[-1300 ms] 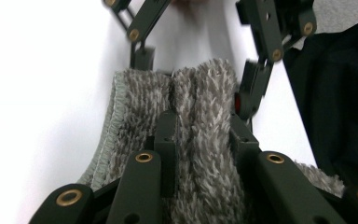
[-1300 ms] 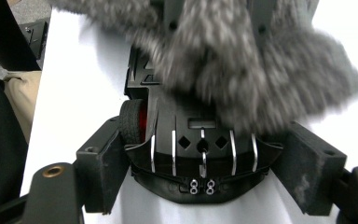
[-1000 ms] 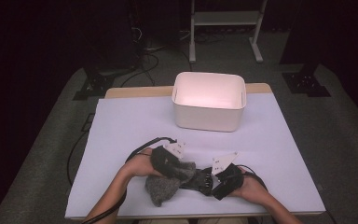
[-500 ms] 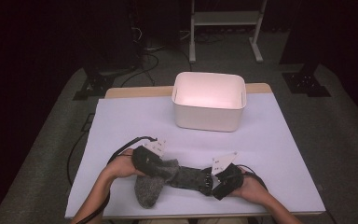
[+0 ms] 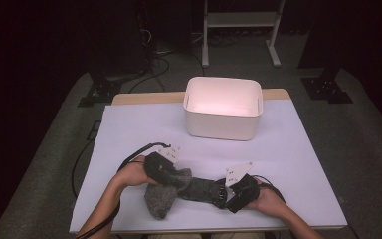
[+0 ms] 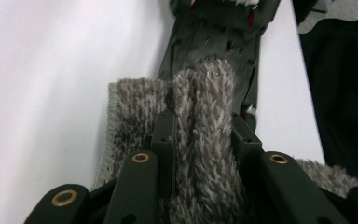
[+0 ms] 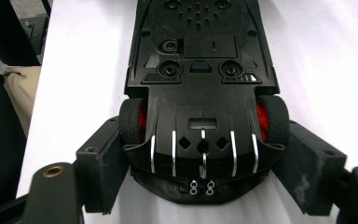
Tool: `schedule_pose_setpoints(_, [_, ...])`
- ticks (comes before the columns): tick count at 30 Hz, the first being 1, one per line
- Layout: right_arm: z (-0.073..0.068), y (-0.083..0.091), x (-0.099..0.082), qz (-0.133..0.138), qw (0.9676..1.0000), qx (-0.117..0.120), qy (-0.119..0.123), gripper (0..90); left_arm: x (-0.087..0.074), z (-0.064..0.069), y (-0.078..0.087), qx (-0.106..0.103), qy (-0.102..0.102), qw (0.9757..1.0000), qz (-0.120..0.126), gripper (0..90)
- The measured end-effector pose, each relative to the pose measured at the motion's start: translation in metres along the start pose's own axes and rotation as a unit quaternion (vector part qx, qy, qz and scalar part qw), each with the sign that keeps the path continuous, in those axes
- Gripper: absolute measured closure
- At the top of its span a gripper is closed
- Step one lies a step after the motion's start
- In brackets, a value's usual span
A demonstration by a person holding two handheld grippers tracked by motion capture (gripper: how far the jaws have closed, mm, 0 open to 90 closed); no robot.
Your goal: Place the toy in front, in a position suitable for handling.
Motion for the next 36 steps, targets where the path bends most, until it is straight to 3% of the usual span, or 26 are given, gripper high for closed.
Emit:
schedule_pose_setpoints(8, [0.000, 0.000, 0.000, 0.001, 1.0000, 0.000, -0.001, 23.3, 0.039, 0.002, -0.033, -0.029, -0.043, 0.9985, -0.021, 68.2])
schedule_pose_setpoints(15, [-0.001, 0.000, 0.000, 0.002, 1.0000, 0.003, -0.005, 23.3, 0.072, 0.007, -0.062, -0.055, -0.085, 0.9943, -0.033, 68.2])
schedule_pose_setpoints(19, [-0.001, 0.000, 0.000, 0.005, 1.0000, 0.002, -0.006, 23.3, 0.081, 0.011, -0.071, -0.065, -0.081, 0.9942, -0.028, 68.2])
schedule_pose_setpoints(26, [-0.001, 0.000, 0.000, 0.006, 1.0000, 0.001, -0.005, 23.3, 0.072, 0.012, -0.065, -0.065, -0.083, 0.9941, -0.023, 68.2])
schedule_pose_setpoints(36, [0.000, 0.000, 0.000, 0.007, 1.0000, 0.002, -0.001, 23.3, 0.033, 0.013, -0.033, -0.043, -0.050, 0.9977, -0.014, 67.8])
Point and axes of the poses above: each handheld gripper's, and its own axes: y roughly backward along the jaws, x roughly out of its top, z roughly to its right, the point moved 9 cm from there along -y, roughly forward along the jaws, and after that the axes turned 7 degrees about -x, right-handed, at the moved point
